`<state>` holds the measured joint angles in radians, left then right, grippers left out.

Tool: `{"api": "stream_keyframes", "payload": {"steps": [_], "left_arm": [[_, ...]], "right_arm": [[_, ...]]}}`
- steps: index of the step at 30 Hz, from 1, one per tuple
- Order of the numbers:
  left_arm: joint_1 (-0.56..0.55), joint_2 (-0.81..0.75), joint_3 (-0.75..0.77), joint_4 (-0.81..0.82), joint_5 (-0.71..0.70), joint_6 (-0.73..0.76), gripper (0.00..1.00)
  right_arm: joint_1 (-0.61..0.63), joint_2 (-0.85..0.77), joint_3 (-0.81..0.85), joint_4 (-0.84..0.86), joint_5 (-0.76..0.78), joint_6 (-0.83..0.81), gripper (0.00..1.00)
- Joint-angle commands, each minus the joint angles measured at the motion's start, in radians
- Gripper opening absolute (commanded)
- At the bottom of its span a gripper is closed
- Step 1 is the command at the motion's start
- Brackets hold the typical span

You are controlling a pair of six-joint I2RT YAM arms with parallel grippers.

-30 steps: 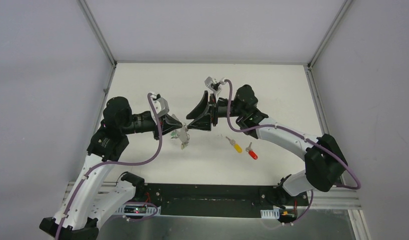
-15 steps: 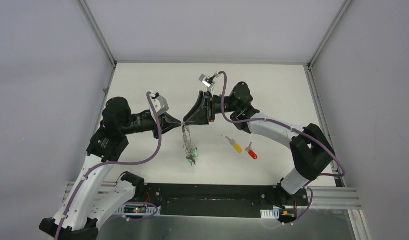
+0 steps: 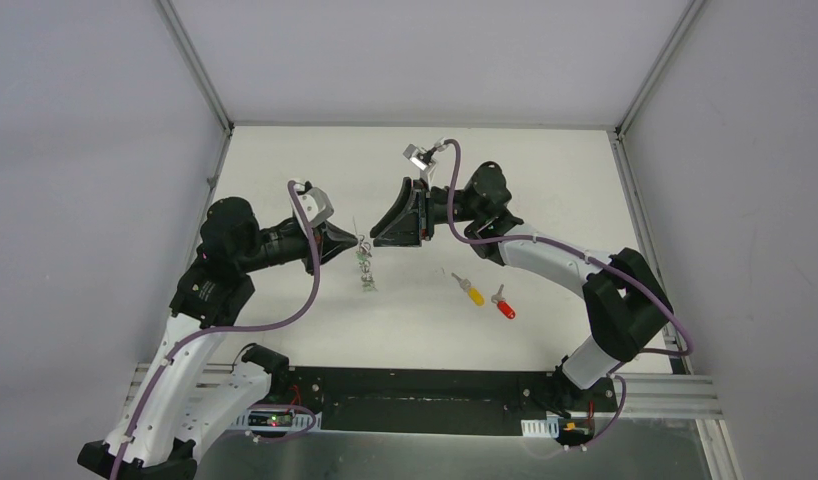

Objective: Put the keys on the keyring

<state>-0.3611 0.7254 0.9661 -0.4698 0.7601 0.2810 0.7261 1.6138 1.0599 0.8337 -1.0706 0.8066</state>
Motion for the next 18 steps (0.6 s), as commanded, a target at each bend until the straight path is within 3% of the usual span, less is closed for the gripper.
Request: {"api": "stream_keyframes", "payload": {"steps": [1, 18], "left_arm": [[-0.009, -0.021, 0.033, 0.053, -0.033, -0.013, 0.00], [-0.009, -0.023, 0.030, 0.049, -0.088, -0.031, 0.00]], "right_arm": [[-0.001, -0.029, 0.009, 0.048, -0.001, 0.000, 0.41], [0.029, 0.019, 0.034, 0.024, -0.009, -0.005, 0.42]]}}
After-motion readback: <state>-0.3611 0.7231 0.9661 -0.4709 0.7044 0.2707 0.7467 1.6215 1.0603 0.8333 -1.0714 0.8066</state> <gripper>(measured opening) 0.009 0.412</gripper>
